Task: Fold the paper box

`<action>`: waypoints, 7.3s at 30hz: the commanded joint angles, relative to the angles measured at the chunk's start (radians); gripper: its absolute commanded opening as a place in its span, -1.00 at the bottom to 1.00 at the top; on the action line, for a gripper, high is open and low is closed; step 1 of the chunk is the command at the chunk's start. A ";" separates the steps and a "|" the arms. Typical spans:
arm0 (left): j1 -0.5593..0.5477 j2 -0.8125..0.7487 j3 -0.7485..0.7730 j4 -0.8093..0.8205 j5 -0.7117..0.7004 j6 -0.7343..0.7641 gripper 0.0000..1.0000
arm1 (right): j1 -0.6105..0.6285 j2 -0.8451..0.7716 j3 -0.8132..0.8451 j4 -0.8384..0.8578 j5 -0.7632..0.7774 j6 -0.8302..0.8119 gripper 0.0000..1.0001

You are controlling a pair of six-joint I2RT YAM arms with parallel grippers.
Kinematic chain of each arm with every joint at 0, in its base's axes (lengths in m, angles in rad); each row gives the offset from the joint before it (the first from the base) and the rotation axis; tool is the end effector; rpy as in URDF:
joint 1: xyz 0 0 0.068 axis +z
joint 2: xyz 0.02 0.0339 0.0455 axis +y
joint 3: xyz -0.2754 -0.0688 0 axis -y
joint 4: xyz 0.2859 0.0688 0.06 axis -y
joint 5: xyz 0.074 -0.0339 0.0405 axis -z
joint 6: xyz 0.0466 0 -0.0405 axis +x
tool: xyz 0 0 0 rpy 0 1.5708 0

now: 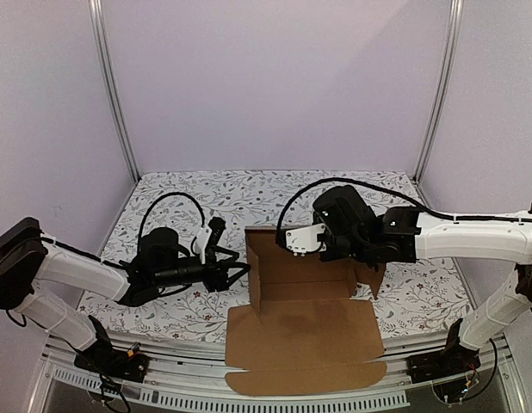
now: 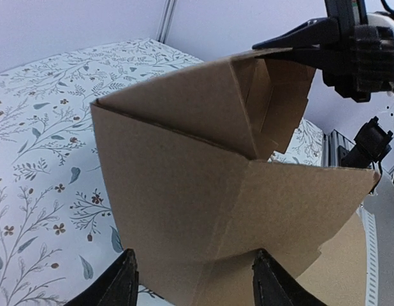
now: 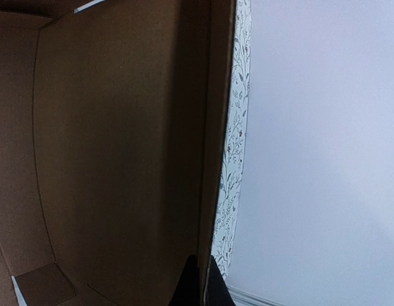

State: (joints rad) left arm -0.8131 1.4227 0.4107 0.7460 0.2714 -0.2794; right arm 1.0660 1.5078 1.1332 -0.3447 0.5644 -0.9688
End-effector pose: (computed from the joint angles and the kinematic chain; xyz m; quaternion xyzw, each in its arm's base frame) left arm 0.1947 -0.2240 0.1440 0.2868 0.7378 -0.4043 0.4581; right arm 0.2037 0.3170 0.2649 -0.6837 0.5576 -0.2340 0.4085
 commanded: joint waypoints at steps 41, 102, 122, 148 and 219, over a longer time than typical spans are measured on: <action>-0.401 0.303 0.005 0.505 -0.949 0.252 0.10 | 0.202 0.030 -0.316 0.334 0.437 -0.116 -1.00; -0.266 0.508 0.147 0.567 -0.822 0.329 -0.43 | 0.099 -0.015 0.329 -0.662 -0.284 0.354 0.14; -0.191 0.555 0.203 0.514 -0.646 0.305 -0.34 | -0.508 0.314 0.560 -0.849 -1.306 0.528 0.64; -0.074 0.644 0.393 0.334 -0.448 0.263 -0.07 | -0.509 0.467 0.644 -0.951 -1.424 0.457 0.50; -0.304 0.241 0.352 -0.220 -0.650 0.153 0.19 | -0.706 0.399 0.997 -1.056 -1.253 0.641 0.71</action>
State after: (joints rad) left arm -1.1339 1.7729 0.7467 0.8482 -0.4324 -0.1005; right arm 0.3428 2.0205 2.2665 -1.3380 -0.7883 -0.3515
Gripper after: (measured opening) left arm 0.590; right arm 0.855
